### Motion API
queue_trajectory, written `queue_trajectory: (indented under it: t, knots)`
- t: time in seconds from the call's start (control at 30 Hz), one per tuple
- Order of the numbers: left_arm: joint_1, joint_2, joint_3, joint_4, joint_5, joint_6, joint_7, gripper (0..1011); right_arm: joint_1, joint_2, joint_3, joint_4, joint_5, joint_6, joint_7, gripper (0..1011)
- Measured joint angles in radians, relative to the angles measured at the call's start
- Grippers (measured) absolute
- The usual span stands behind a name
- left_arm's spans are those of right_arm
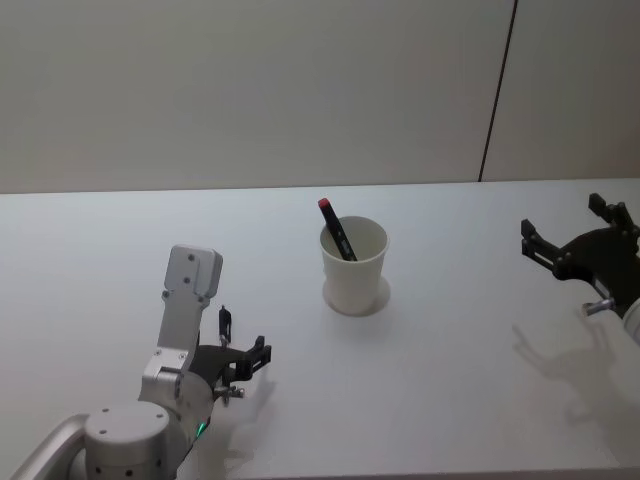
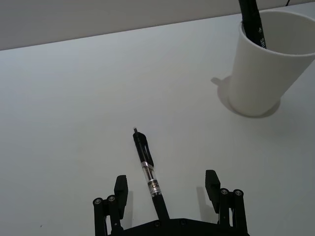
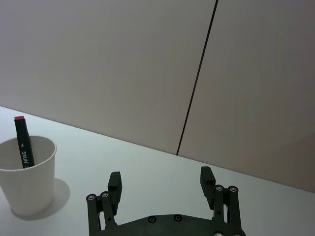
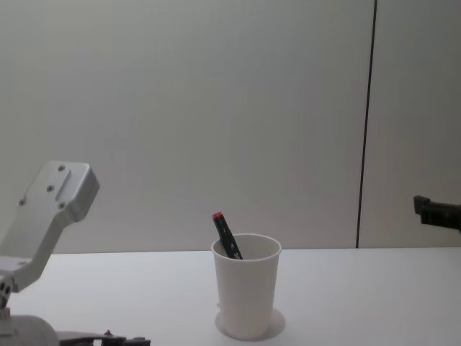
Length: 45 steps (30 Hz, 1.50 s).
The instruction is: Place the pen into the pen holder.
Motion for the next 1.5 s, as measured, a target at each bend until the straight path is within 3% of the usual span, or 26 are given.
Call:
queue_trajectory:
  t: [0.87, 1.13, 1.4, 1.5]
  knots:
    - [-0.033, -0.031, -0.022, 0.118, 0.002, -0.009, -0.041, 997, 0.000, 0.000, 0.000, 0.000, 0.000, 0.000, 0.000, 1002]
    - [-0.042, -0.038, -0.027, 0.143, 0.005, -0.004, -0.056, 836, 0.000, 0.000, 0.000, 0.000, 0.000, 0.000, 0.000, 1002]
    - [-0.045, -0.048, -0.031, 0.169, 0.003, -0.011, -0.065, 549, 0.000, 0.000, 0.000, 0.000, 0.000, 0.000, 0.000, 1002]
    - [-0.046, -0.051, -0.032, 0.175, 0.000, -0.017, -0.066, 499, 0.000, 0.000, 0.000, 0.000, 0.000, 0.000, 0.000, 1002]
